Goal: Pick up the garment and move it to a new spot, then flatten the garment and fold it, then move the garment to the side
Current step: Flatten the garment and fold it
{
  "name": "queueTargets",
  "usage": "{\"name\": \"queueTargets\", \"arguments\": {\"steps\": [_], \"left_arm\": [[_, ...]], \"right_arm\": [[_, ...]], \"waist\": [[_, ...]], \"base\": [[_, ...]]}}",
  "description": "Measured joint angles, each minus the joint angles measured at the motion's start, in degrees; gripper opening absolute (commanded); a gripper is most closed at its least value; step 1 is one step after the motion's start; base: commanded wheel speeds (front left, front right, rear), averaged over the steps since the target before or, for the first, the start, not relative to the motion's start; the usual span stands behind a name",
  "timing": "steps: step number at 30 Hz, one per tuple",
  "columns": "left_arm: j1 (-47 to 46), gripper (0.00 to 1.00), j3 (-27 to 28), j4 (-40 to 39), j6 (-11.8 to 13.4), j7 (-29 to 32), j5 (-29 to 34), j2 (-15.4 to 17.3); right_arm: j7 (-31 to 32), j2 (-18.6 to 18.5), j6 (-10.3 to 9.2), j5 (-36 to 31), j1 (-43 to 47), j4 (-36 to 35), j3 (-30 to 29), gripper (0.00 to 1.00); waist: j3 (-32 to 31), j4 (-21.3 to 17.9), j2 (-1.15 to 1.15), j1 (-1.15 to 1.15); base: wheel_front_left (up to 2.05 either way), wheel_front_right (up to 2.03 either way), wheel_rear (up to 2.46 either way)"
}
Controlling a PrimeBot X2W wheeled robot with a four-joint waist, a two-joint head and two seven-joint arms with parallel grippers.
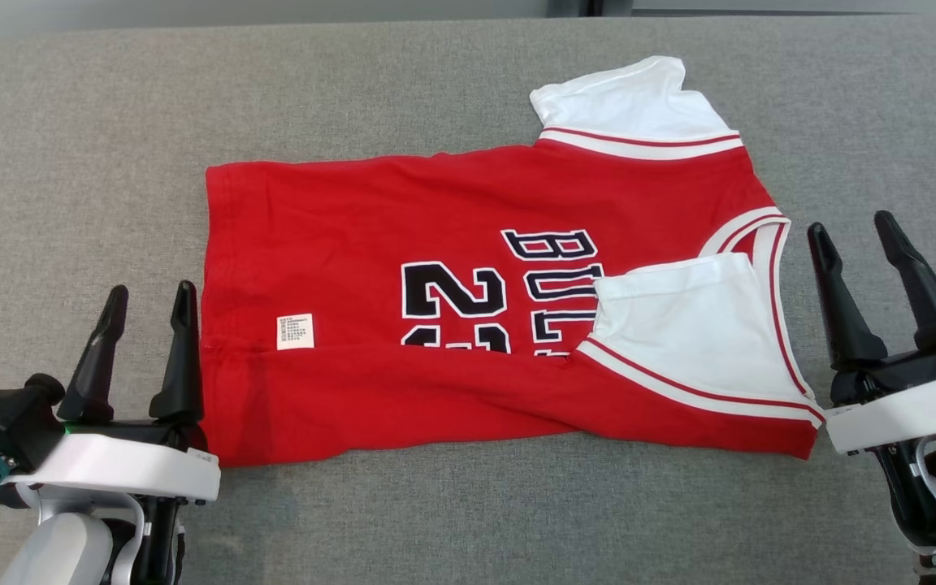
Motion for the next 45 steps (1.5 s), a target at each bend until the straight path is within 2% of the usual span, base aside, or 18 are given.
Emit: {"name": "queueTargets", "arguments": {"steps": [6, 12, 22, 31, 36, 45], "left_arm": [[-0.25, 1.00, 2.90, -2.10, 0.63, -1.09, 4.22, -1.52], [2.46, 1.00, 4.80, -2.00, 0.40, -1.24, 7.88, -2.66], [5.78, 1.00, 5.47, -0.15, -0.92, -1.24, 10.45, -4.50], [5.72, 1.00, 5.70, 0.73, -1.87, -1.23, 11.11, -4.45], [5.76, 1.00, 4.04, 3.31, -2.96, 0.47, 10.27, -4.89], [7.02, 1.00, 2.38, 13.35, -5.87, 0.70, 6.25, -8.58]], "right_arm": [[-4.30, 4.43, 0.00, -8.46, 2.87, -1.93, -4.91, 1.00], [-4.37, 7.43, 0.00, -11.74, 7.00, -2.57, -6.15, 1.00], [-3.39, 8.49, 0.00, -11.92, 9.94, -2.16, -7.19, 1.00], [-2.65, 8.59, 0.00, -11.98, 9.95, -2.47, -7.10, 1.00], [-1.56, 8.35, 0.00, -11.88, 10.46, 0.01, -6.71, 1.00], [-2.75, 9.42, 0.00, -11.69, 13.56, 10.15, -4.61, 1.00]], "waist": [[-2.64, -0.35, 0.00, 0.00], [-5.22, -1.15, 0.00, 0.00], [-7.27, -1.79, 0.00, 0.00], [-7.35, -1.64, 0.00, 0.00], [-6.55, -1.41, 0.00, 0.00], [-4.23, -1.10, 0.00, 0.00]], "base": [[0.00, 0.00, 0.00], [0.00, 0.00, 0.00], [0.00, 0.00, 0.00], [0.00, 0.00, 0.00], [0.00, 0.00, 0.00], [0.00, 0.00, 0.00]]}}
